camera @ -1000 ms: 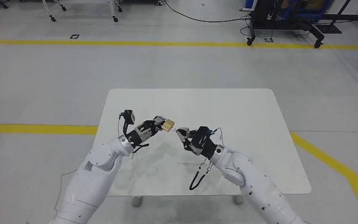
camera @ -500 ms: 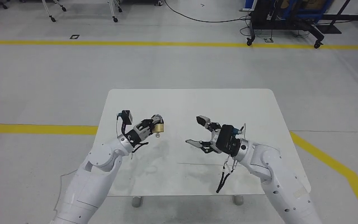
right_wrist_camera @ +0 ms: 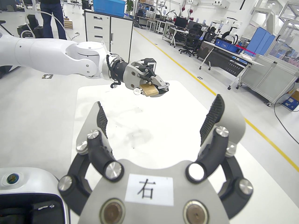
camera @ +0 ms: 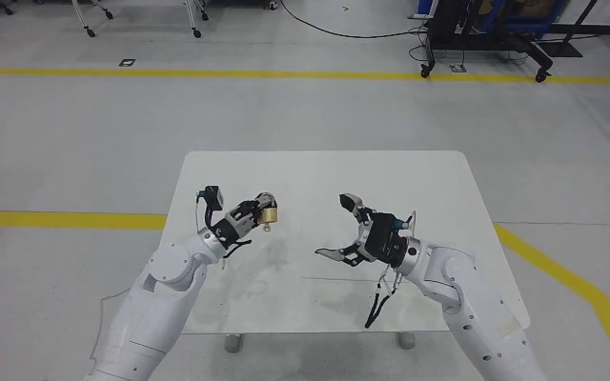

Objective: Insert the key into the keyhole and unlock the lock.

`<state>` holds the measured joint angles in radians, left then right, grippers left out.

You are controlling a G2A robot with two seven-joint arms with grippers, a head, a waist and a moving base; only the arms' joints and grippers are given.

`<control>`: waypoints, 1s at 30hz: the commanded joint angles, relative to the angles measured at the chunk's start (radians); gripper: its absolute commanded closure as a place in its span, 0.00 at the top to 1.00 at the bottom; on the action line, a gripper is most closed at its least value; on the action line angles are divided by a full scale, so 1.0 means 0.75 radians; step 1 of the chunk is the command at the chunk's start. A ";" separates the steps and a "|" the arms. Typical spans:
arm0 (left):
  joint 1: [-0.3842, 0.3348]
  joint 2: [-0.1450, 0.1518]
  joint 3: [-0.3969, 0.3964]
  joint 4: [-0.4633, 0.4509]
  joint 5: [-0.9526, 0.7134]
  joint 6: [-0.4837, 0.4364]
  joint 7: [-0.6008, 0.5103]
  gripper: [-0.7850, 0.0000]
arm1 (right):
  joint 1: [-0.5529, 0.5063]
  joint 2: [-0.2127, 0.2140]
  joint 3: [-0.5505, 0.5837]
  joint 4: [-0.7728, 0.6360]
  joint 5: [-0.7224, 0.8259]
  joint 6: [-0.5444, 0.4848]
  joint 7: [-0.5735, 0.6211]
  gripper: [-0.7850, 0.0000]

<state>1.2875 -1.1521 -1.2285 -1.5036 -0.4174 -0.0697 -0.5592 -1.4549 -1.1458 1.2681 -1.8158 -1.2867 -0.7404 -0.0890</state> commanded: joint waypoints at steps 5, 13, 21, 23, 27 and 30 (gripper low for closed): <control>-0.068 0.000 0.116 -0.075 0.255 0.208 -0.070 0.00 | -0.024 0.011 0.129 0.005 0.015 0.100 -0.046 1.00; -0.397 -0.098 0.524 0.134 0.417 0.247 -0.214 0.00 | -0.134 0.041 0.442 -0.011 0.091 0.156 -0.095 1.00; -0.739 -0.252 0.931 0.490 0.728 0.309 -0.388 0.00 | -0.134 0.041 0.442 -0.011 0.091 0.156 -0.095 1.00; -0.773 -0.288 0.972 0.557 0.734 0.311 -0.374 0.00 | -0.134 0.041 0.442 -0.011 0.091 0.156 -0.095 1.00; -0.813 -0.337 1.006 0.650 0.717 0.295 -0.367 0.00 | -0.134 0.041 0.442 -0.011 0.091 0.156 -0.095 1.00; -0.841 -0.353 1.023 0.687 0.754 0.282 -0.399 1.00 | -0.134 0.041 0.442 -0.011 0.091 0.156 -0.095 1.00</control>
<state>0.6643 -1.4137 -0.4649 -0.9975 0.1323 0.1421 -0.8509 -1.5551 -1.1151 1.5995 -1.8238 -1.2183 -0.6232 -0.1600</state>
